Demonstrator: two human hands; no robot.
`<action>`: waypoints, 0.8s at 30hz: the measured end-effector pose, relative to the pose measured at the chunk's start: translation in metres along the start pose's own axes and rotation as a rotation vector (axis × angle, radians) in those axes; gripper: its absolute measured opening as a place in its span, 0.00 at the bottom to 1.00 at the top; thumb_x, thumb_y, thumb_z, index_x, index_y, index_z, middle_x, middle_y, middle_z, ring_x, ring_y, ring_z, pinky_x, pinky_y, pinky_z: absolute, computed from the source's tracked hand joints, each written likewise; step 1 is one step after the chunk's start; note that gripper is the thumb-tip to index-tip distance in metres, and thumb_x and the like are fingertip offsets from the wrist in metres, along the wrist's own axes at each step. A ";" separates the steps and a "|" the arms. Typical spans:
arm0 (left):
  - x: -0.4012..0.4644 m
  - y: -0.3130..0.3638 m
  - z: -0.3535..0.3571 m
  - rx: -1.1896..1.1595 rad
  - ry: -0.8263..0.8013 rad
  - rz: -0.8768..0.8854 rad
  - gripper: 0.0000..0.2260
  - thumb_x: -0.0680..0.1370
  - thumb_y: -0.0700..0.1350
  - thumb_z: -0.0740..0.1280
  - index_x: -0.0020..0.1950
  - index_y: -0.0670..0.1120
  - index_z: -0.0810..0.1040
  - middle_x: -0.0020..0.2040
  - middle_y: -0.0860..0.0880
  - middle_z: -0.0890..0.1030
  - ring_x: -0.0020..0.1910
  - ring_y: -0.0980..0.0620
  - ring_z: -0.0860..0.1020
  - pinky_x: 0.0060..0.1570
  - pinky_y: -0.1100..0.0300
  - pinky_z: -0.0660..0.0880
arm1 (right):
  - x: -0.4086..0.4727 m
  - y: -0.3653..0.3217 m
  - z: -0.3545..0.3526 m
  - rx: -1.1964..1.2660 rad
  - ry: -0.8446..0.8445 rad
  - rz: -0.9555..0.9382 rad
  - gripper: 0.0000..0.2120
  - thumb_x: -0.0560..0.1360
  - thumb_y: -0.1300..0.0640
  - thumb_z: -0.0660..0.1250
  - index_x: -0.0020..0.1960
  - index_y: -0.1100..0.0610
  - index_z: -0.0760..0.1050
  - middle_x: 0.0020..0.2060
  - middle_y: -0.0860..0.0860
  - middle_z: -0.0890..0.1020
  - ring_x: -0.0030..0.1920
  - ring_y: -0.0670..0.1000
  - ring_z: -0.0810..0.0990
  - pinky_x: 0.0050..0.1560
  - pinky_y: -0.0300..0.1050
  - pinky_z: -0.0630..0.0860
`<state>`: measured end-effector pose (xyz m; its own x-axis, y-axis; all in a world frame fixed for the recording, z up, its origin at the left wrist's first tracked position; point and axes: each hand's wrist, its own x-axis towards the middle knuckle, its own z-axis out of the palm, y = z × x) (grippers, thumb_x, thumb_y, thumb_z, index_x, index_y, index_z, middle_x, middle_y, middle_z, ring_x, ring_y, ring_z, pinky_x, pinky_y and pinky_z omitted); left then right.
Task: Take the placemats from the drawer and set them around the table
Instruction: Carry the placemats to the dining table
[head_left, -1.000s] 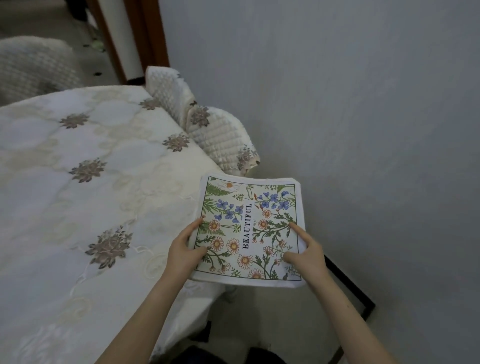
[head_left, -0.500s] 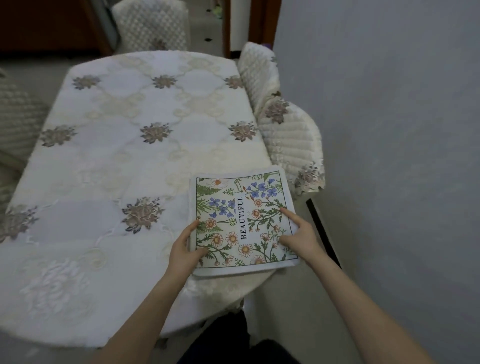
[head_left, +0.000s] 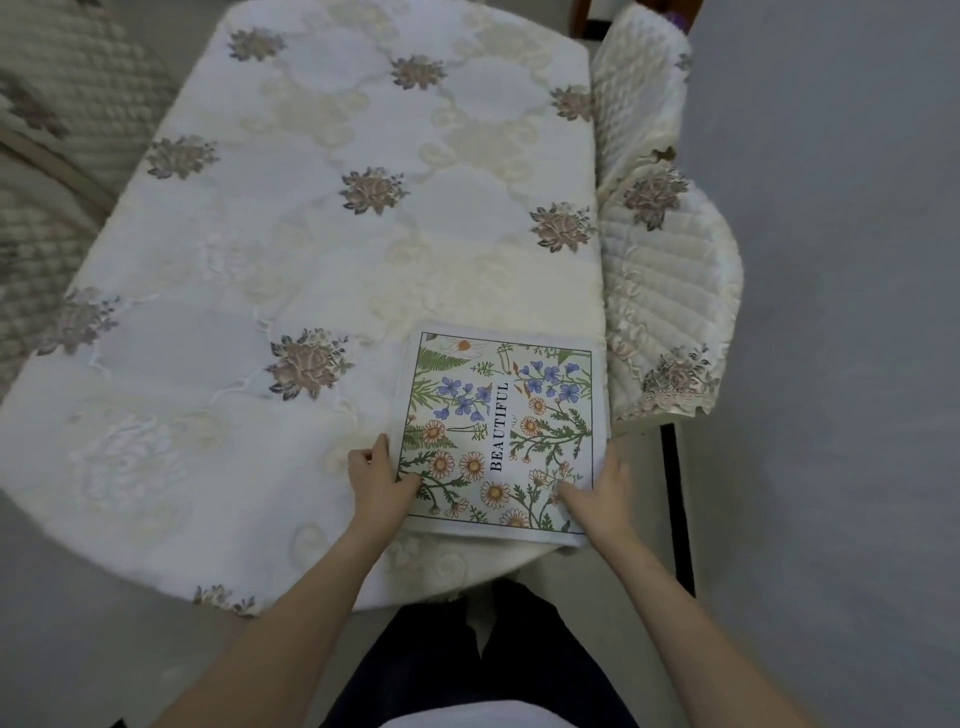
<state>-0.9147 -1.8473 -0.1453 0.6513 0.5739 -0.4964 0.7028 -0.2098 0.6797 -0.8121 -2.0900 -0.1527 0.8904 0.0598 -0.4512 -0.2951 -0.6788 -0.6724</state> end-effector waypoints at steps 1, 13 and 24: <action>-0.001 0.000 0.002 0.028 0.011 -0.001 0.25 0.74 0.36 0.67 0.69 0.38 0.64 0.56 0.46 0.59 0.56 0.49 0.62 0.54 0.68 0.60 | 0.000 0.001 0.000 -0.066 -0.014 -0.001 0.42 0.64 0.55 0.72 0.74 0.58 0.57 0.62 0.56 0.68 0.63 0.56 0.64 0.65 0.54 0.66; -0.026 0.022 0.007 0.544 0.148 0.172 0.31 0.75 0.46 0.67 0.74 0.39 0.59 0.70 0.37 0.65 0.68 0.39 0.64 0.62 0.49 0.68 | 0.008 -0.009 -0.030 -0.362 -0.145 -0.261 0.38 0.72 0.56 0.68 0.77 0.59 0.53 0.70 0.59 0.61 0.70 0.59 0.58 0.71 0.53 0.60; -0.135 0.046 -0.016 0.526 0.523 0.577 0.21 0.79 0.49 0.57 0.69 0.42 0.72 0.65 0.44 0.76 0.66 0.42 0.72 0.65 0.46 0.69 | -0.051 -0.085 -0.063 -0.396 -0.139 -1.066 0.23 0.80 0.49 0.55 0.73 0.54 0.66 0.68 0.52 0.71 0.69 0.51 0.67 0.69 0.48 0.64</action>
<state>-0.9746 -1.9217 -0.0383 0.8177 0.5258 0.2341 0.4335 -0.8302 0.3505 -0.8102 -2.0813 -0.0352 0.5688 0.8069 0.1592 0.7385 -0.4158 -0.5308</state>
